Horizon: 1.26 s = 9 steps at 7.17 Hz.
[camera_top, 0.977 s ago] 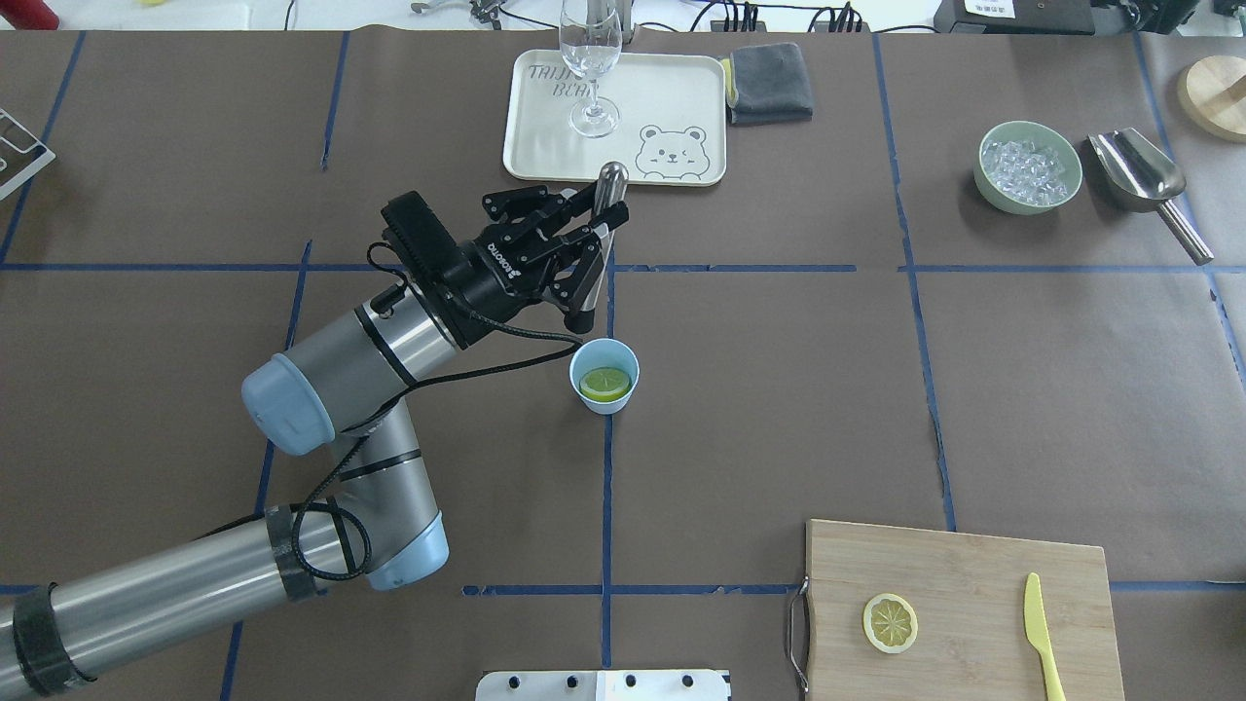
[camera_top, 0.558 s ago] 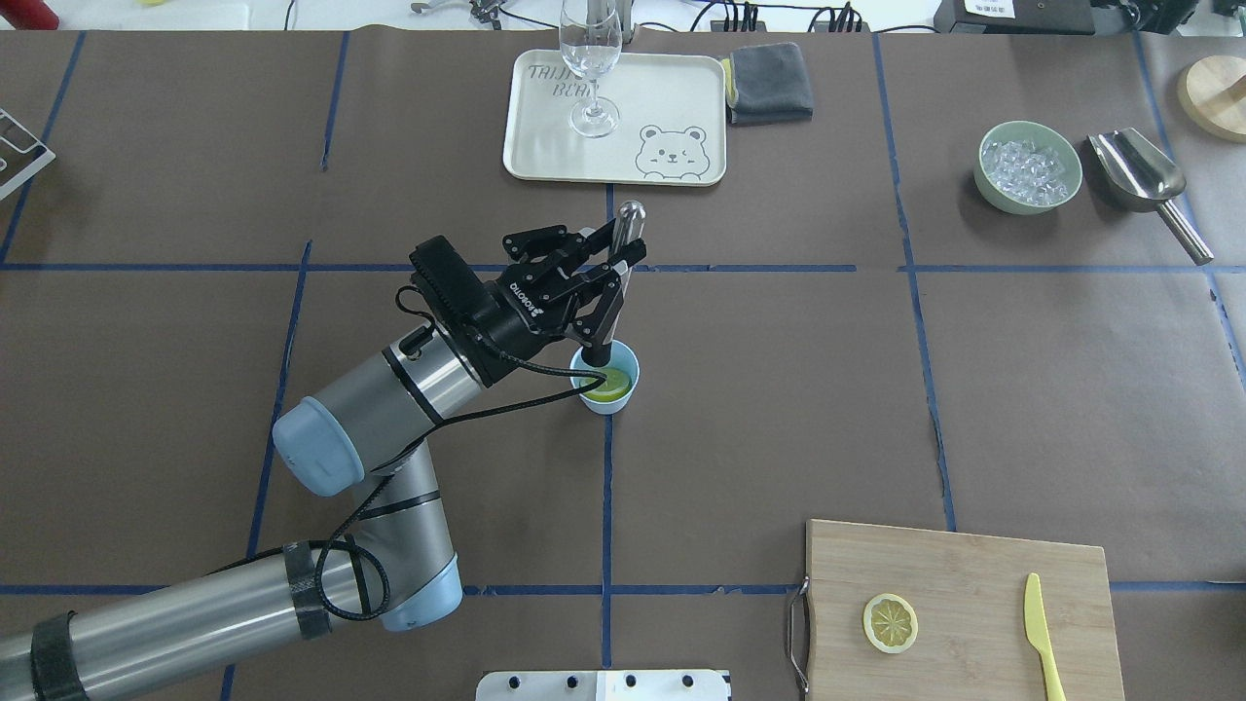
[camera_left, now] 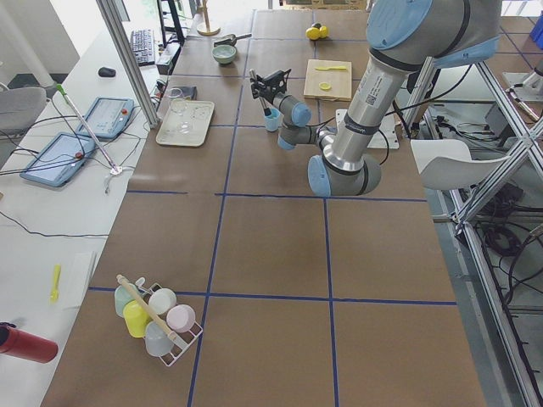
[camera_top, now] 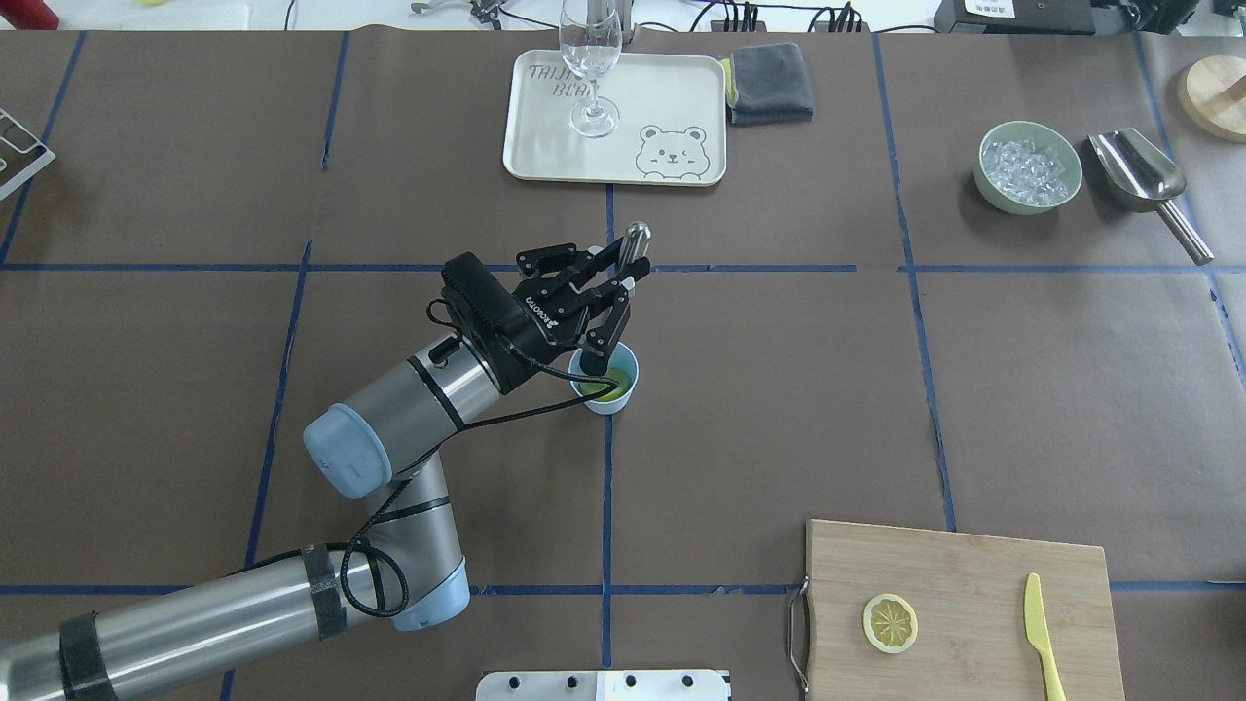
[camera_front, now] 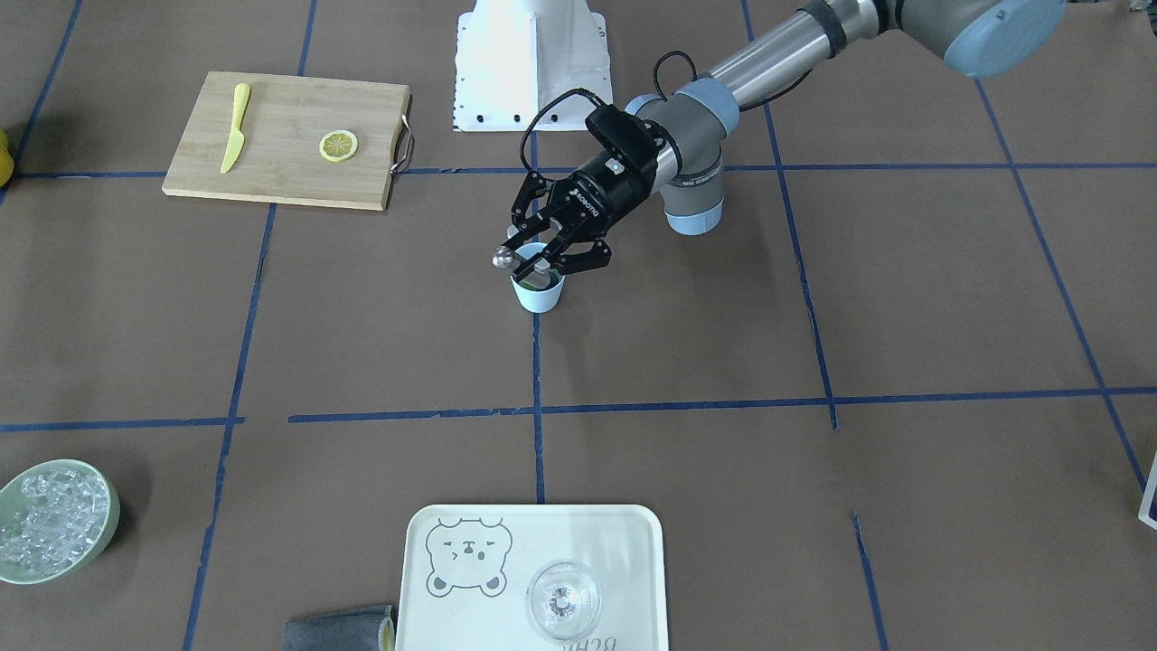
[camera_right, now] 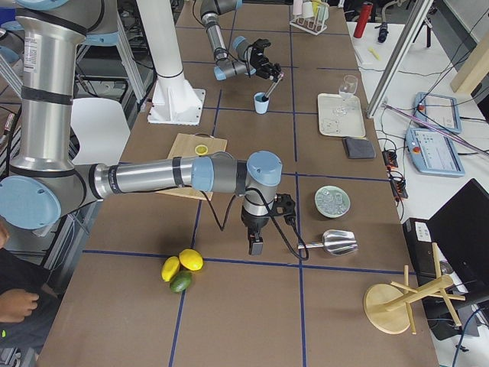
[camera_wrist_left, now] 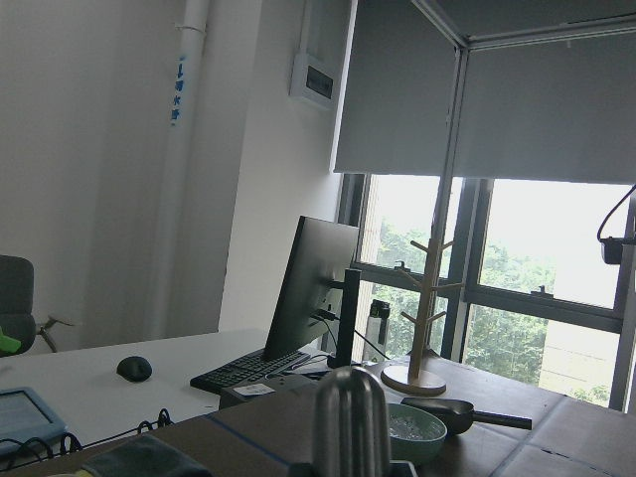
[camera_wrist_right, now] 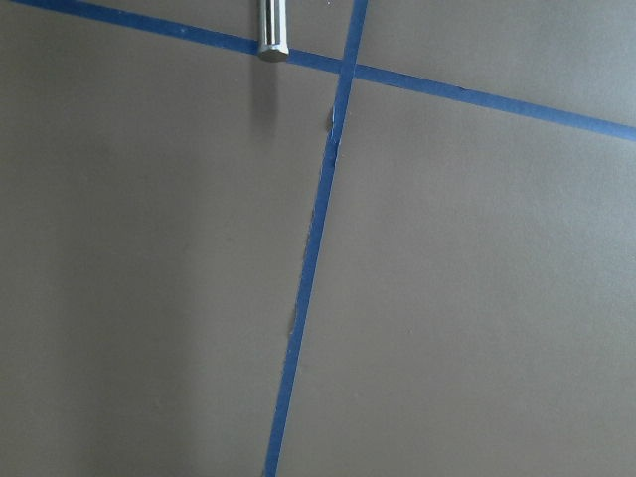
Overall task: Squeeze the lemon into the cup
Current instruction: 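Press the muddler down into the cup onto the lemon slice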
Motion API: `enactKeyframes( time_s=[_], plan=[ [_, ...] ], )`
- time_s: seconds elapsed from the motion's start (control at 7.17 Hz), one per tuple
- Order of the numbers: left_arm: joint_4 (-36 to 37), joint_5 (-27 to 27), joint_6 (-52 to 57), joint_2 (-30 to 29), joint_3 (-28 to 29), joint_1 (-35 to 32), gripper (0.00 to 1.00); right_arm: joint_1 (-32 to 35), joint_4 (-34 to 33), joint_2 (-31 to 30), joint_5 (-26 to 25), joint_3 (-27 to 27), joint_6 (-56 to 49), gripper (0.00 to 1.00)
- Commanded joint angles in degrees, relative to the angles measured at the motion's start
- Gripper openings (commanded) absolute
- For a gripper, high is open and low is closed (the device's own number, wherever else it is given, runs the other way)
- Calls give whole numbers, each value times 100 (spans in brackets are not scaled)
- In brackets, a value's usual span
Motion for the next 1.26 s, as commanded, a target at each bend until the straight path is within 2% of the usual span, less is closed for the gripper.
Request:
enactKeyframes(
  time_s=[0.0,0.28,0.84,0.98,1.12],
  plan=[
    [32,122,0,10,173,102,0,0,0,-5,9,-4,0,100],
    [32,96,0,-7,43,119,0,-9,0,4,27,-4,0,100],
    [32,113,-183,19,-1090,-91,0,0,0,-5,44,-30,-18,100],
    [284,104,-732,167,-1136,-178,0,0,0,-5,44,-22,-18,100],
    [1096,104,-868,334,-1467,-266,0,0,0,-5,44,-30,-18,100]
  ],
)
